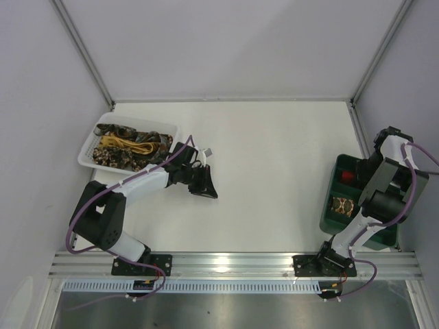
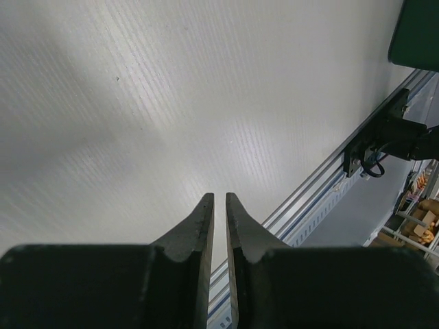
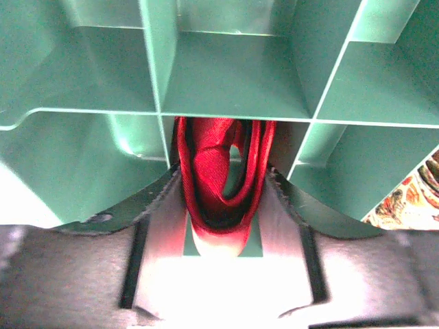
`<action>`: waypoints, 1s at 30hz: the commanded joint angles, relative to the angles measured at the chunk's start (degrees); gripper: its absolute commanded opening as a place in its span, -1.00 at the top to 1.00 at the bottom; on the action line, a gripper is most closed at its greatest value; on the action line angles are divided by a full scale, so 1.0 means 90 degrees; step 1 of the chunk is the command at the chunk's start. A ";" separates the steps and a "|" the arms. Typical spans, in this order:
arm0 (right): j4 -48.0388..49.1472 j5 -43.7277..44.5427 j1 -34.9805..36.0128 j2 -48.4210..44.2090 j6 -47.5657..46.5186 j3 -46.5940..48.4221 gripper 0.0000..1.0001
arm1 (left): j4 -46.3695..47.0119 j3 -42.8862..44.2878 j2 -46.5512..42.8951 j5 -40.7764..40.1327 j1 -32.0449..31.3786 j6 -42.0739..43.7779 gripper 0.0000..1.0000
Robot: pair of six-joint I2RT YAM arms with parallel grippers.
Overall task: Roll the ties
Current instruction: Place the rolled tie into the container
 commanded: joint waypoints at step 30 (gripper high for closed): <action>-0.2053 0.0757 0.0824 -0.0757 -0.2452 0.2508 -0.99 | 0.0132 -0.0108 -0.0216 0.0427 0.0280 0.0381 0.49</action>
